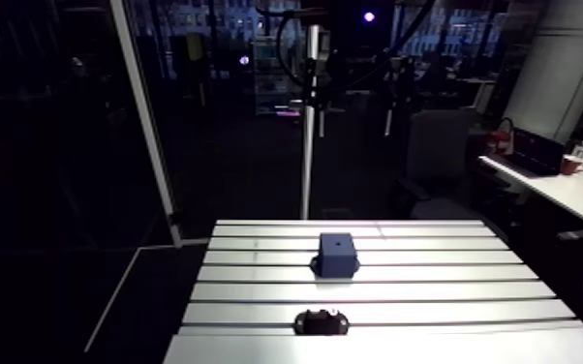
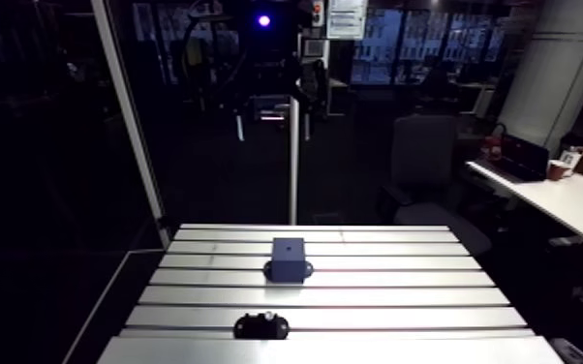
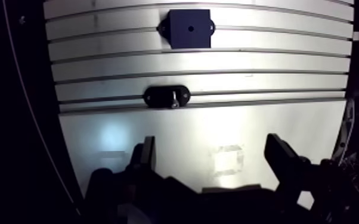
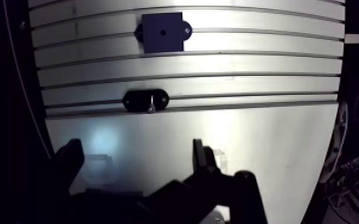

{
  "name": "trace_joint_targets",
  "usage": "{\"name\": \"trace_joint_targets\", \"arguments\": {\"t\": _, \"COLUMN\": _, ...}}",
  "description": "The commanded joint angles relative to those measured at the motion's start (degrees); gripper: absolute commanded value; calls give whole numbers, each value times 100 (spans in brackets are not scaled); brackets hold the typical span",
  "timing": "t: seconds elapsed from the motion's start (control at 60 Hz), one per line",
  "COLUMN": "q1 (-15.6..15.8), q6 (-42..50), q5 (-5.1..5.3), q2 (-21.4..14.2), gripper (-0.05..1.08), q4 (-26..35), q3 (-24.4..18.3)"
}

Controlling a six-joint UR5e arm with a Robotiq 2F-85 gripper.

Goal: Pick up the M10 bolt and insert it into the hole until fully seated.

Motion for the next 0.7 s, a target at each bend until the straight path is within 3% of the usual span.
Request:
{"name": "trace_joint_targets", "arguments": {"t": 0.017, "q1": 103, "q6": -246, "q5": 325, "q2": 97, "gripper": 0, "q4": -485, "q3": 72}}
{"name": "trace_joint_targets", "arguments": {"t": 0.483, "q1": 202, "q6": -238, "q5": 325, "q2": 80, "gripper": 0, "q4": -501, "q3": 132}}
{"name": "trace_joint_targets", "arguments": {"t": 0.7, "q1": 202, "q6": -238, "q5": 274, "q2": 63, "gripper": 0, "q4": -545, "q3": 202}}
